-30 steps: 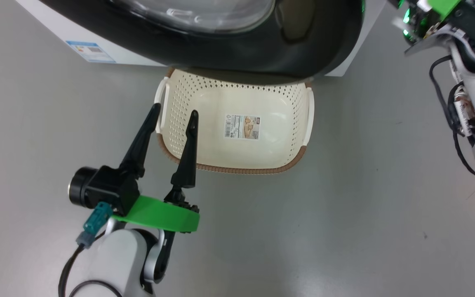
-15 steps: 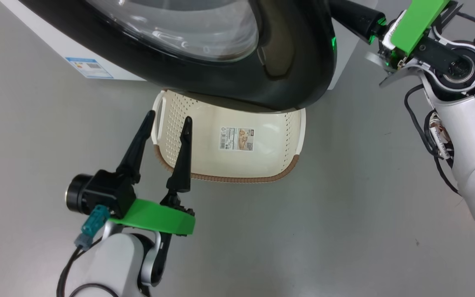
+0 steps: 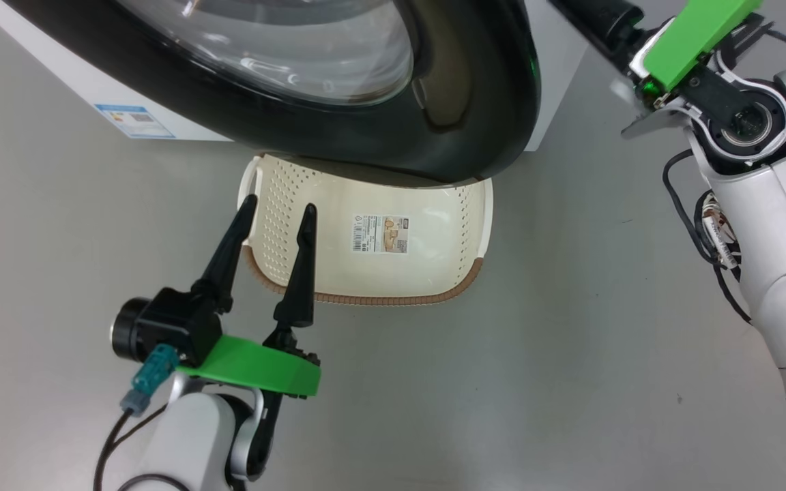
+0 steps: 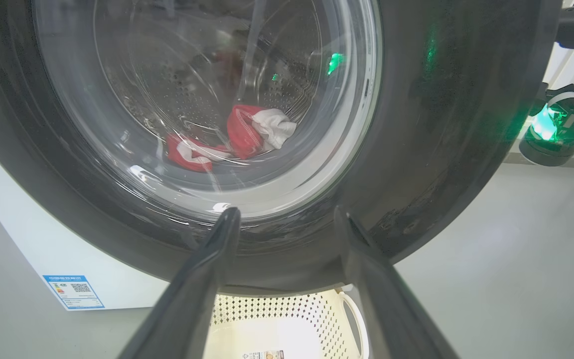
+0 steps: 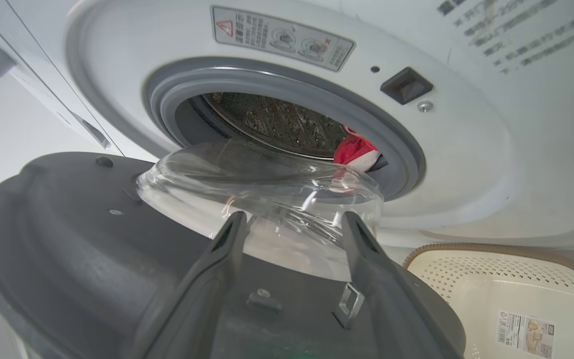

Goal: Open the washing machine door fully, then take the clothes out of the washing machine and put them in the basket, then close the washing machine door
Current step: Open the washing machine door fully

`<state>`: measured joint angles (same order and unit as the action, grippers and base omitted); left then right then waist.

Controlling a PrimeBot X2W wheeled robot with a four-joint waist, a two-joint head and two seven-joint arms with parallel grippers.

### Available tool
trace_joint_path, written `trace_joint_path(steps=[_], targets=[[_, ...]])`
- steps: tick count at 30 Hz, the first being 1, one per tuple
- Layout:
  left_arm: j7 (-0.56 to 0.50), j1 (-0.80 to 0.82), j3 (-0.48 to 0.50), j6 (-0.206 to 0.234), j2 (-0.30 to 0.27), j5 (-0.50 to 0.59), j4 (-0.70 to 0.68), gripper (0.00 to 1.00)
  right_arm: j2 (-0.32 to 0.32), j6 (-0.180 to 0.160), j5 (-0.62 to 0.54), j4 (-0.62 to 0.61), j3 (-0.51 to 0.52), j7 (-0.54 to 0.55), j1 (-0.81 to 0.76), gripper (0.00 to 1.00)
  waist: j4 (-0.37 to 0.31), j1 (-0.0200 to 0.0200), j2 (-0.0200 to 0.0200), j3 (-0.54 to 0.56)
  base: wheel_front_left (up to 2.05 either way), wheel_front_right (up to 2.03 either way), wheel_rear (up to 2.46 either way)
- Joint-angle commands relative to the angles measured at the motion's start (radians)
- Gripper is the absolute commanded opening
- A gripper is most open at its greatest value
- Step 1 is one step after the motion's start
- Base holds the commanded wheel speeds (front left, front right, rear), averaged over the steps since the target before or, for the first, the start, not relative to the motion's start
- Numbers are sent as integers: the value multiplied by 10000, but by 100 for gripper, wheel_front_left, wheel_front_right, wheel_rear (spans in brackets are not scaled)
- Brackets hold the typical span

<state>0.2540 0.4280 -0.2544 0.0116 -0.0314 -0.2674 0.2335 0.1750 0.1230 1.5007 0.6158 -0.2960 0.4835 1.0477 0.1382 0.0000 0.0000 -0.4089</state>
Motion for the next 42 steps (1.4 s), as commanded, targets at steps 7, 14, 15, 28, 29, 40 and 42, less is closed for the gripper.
trace_joint_path(steps=[7,14,15,28,29,40,42], targets=[[78,-71,603,-271,-189,-471,-236,100,217,77,-1178,-515,67,-2515,-592,100,-330,0,0,1,0,0,0],[78,-101,846,-178,-189,-445,-330,100,775,77,-2700,-517,-681,-4471,-1165,100,-509,0,0,53,0,0,0],[78,-118,900,-133,-189,-420,-334,100,847,77,-2922,-506,-813,-4765,-1255,100,-535,0,0,65,0,0,0],[78,-273,1303,77,-189,-226,-473,100,1315,77,-6853,-370,-1440,-7437,-2178,100,-749,0,0,109,0,0,0],[78,-274,1324,77,-189,-228,-494,100,1263,77,-7302,-525,-1152,-7442,-2272,100,-752,0,0,99,0,0,0],[78,-295,1498,103,-189,-217,-840,100,-380,77,-11646,-2788,1899,-7451,-4432,100,-769,0,0,42,0,0,0],[78,-311,1526,111,-189,-203,-912,100,-642,77,-12089,-3221,2213,-7451,-4766,100,-785,0,0,38,0,0,0]])
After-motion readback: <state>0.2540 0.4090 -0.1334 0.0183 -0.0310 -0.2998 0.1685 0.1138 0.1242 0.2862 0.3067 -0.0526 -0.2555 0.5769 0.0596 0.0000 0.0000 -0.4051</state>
